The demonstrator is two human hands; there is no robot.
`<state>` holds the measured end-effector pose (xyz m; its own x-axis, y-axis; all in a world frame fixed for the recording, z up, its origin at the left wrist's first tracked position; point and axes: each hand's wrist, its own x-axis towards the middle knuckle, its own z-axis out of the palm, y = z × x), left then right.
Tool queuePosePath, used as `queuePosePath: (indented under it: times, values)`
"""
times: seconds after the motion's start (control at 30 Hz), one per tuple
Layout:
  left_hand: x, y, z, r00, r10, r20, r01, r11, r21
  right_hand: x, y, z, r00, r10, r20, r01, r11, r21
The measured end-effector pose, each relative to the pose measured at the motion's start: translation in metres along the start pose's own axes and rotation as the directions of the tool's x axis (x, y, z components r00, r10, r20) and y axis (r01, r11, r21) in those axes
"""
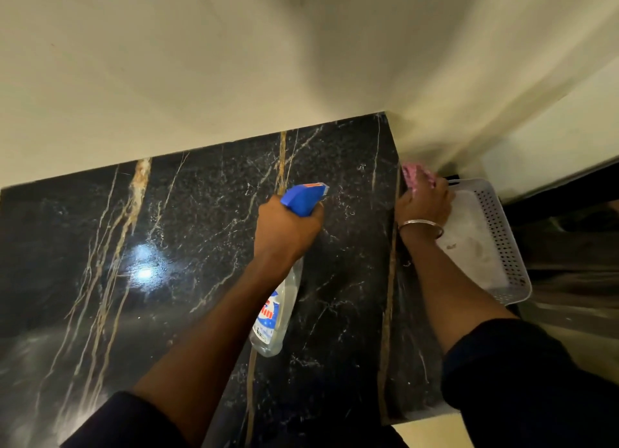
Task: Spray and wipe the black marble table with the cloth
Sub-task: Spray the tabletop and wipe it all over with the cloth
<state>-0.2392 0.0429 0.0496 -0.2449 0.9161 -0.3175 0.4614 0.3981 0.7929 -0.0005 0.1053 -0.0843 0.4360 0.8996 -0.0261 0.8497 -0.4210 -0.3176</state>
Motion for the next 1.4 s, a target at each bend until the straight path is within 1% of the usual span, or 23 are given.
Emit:
queuePosePath:
  times: [0.03,0.07,0.13,0.2,0.23,0.33,0.4,0.5,0.53,0.57,0.63,0.7,0.8,0.93,0.97,1.03,1.1,1.17,1.23,1.27,1.3,1.33,1.4]
  values:
    - [-0.003,0.0,0.0,1.0,0.003,-0.008,-0.003,1.0,-0.006,-0.004,-0.001,0.001,0.997,0.071,-0.01,-0.07,0.997,0.024]
    - [-0.007,-0.001,-0.001,1.0,0.004,-0.012,-0.004,1.0,-0.009,-0.012,-0.005,0.002,0.996,0.083,-0.017,-0.083,0.996,0.017]
    - [-0.013,-0.005,-0.001,1.0,-0.009,0.001,0.009,1.0,-0.013,-0.03,-0.014,0.005,0.999,0.017,-0.047,-0.02,0.999,-0.046]
    - [-0.021,-0.008,-0.003,1.0,-0.02,0.003,0.02,1.0,-0.015,-0.054,-0.029,0.006,0.993,-0.103,-0.063,0.099,0.993,-0.065]
    - [-0.025,-0.009,-0.004,1.0,-0.02,-0.005,0.02,1.0,-0.009,-0.07,-0.039,0.008,0.979,-0.195,-0.051,0.192,0.979,-0.065]
    - [-0.036,-0.011,-0.007,1.0,0.012,-0.023,-0.011,1.0,0.021,-0.131,-0.074,0.026,0.881,-0.466,0.082,0.465,0.885,0.028]
    - [-0.044,-0.012,-0.007,0.999,0.019,-0.035,-0.018,0.999,0.032,-0.164,-0.089,0.035,0.811,-0.556,0.183,0.55,0.83,0.088]
    - [-0.053,-0.016,-0.007,0.997,-0.008,-0.08,0.01,1.0,0.03,-0.165,-0.076,0.028,0.76,-0.635,0.14,0.633,0.772,0.068]
    - [-0.056,-0.017,-0.007,0.996,-0.009,-0.084,0.012,0.999,0.034,-0.157,-0.064,0.021,0.767,-0.629,0.127,0.63,0.776,0.038]
    - [-0.06,-0.018,-0.006,0.997,-0.015,-0.081,0.018,0.999,0.037,-0.147,-0.048,0.013,0.799,-0.589,0.12,0.595,0.804,-0.012]
    - [-0.066,-0.021,-0.005,0.998,-0.017,-0.054,0.02,0.999,0.044,-0.126,-0.013,0.0,0.889,-0.451,0.078,0.456,0.887,-0.071]
    - [-0.075,-0.022,-0.002,0.999,-0.015,-0.037,0.017,0.998,0.055,-0.109,0.024,-0.01,0.944,-0.331,0.005,0.33,0.941,-0.078]
    - [-0.086,-0.022,0.002,0.999,-0.018,-0.034,0.019,0.999,0.032,-0.104,0.052,-0.019,0.968,-0.249,-0.011,0.247,0.965,-0.083]
    - [-0.1,-0.025,0.003,0.999,-0.017,-0.028,0.018,1.0,0.024,-0.13,0.033,-0.014,0.993,-0.116,-0.029,0.114,0.991,-0.077]
    - [-0.102,-0.025,0.002,1.0,-0.018,-0.016,0.019,1.0,0.017,-0.14,0.024,-0.011,0.991,-0.133,-0.033,0.131,0.988,-0.078]
    - [-0.105,-0.028,0.002,1.0,-0.014,0.004,0.014,1.0,0.022,-0.168,0.003,-0.006,0.965,-0.263,-0.01,0.262,0.963,-0.065]
    - [-0.106,-0.032,-0.001,1.0,-0.011,0.002,0.011,1.0,0.026,-0.202,-0.018,0.001,0.9,-0.433,0.045,0.434,0.901,-0.017]
    - [-0.107,-0.037,-0.003,1.0,-0.003,-0.001,0.003,1.0,0.029,-0.227,-0.03,0.005,0.817,-0.564,0.117,0.564,0.825,0.041]
    - [-0.11,-0.04,-0.005,1.0,0.016,0.01,-0.016,0.999,0.041,-0.225,-0.022,0.004,0.744,-0.644,0.18,0.65,0.76,0.034]
    - [-0.111,-0.042,-0.005,1.0,0.02,0.014,-0.021,0.999,0.043,-0.216,-0.011,0.001,0.738,-0.646,0.195,0.658,0.753,0.001]
    - [-0.112,-0.042,-0.006,1.0,0.022,0.015,-0.023,0.999,0.043,-0.207,0.001,-0.002,0.764,-0.617,0.19,0.633,0.773,-0.037]
    - [-0.114,-0.043,-0.007,1.0,0.022,0.014,-0.023,0.999,0.046,-0.199,0.016,-0.006,0.815,-0.555,0.165,0.571,0.818,-0.071]
    - [-0.119,-0.046,-0.01,1.0,0.028,0.014,-0.029,0.998,0.052,-0.186,0.046,-0.018,0.922,-0.38,0.066,0.386,0.916,-0.107]
